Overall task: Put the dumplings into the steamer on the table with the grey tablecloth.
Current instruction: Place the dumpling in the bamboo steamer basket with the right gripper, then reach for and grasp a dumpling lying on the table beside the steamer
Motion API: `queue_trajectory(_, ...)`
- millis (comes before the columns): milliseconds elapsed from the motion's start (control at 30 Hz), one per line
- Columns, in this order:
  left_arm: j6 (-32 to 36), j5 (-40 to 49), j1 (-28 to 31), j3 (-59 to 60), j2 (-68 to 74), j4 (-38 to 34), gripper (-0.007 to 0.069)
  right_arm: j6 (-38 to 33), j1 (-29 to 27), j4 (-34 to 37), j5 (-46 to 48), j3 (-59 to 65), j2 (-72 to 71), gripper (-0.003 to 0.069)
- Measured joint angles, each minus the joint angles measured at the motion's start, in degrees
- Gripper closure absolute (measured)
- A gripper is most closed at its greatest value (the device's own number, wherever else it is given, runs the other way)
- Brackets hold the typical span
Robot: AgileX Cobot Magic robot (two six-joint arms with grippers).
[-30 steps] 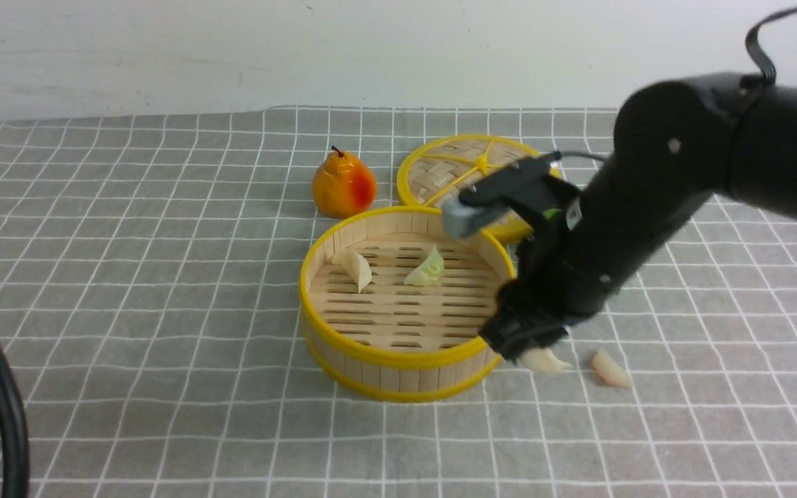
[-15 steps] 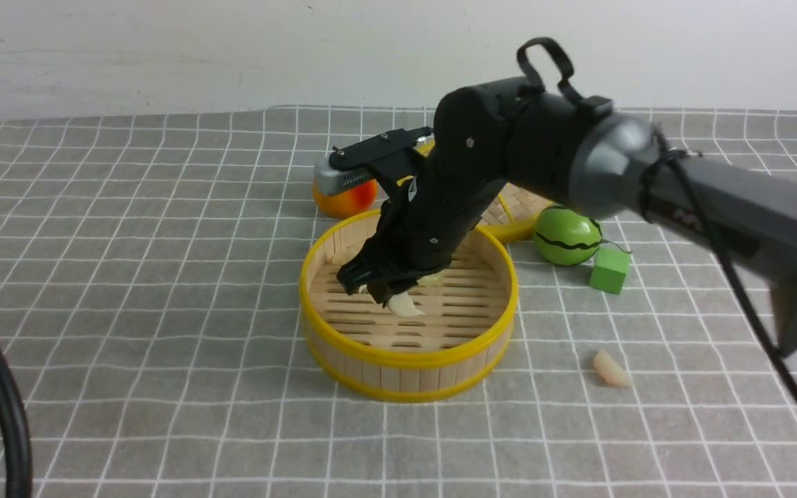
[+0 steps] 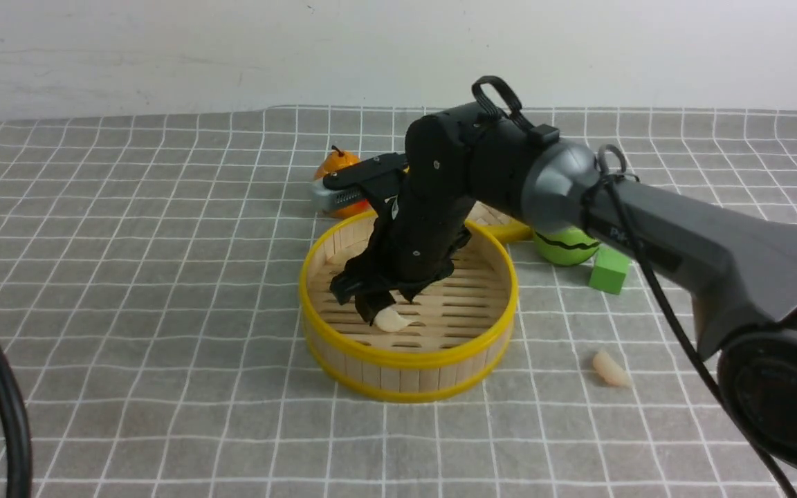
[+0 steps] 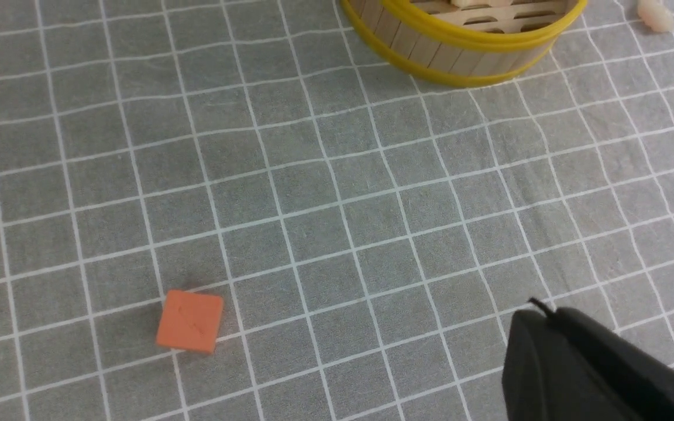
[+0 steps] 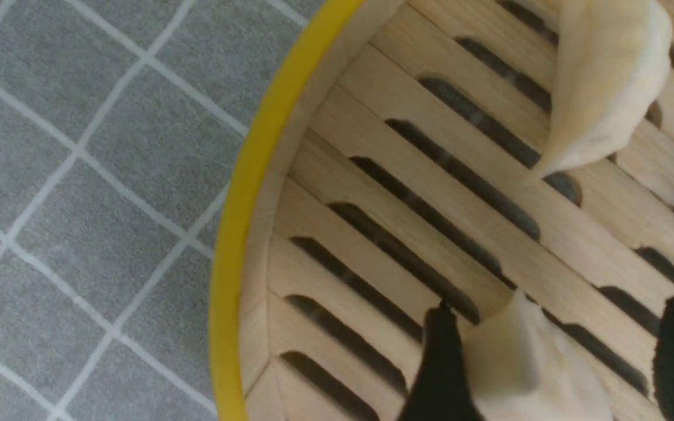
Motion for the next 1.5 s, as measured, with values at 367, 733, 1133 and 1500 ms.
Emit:
queue_trajectory(367,0.0,-7.2,0.0,0.0,0.0,0.3,0.0635,0.1,-1.6,-13.3,11.7,1.3,-11.4,0.0110)
queue_trajectory(733,0.0,-9.6,0.0,0.0,0.0,0.2,0.0631,-0.2,-13.6,-9.9,4.8,33.9,-25.7,0.0200)
queue_trajectory(1133,0.0,-9.5,0.0,0.0,0.0,-0.3,0.0624,-0.1,-17.2,-7.2,-12.8,40.2,-17.9,0.0200)
queue_trajectory(1500,-0.1,-8.9,0.0,0.0,0.0,-1.1,0.0616,-0.1,-17.2,-7.2,-8.7,40.2,-16.3,0.0379)
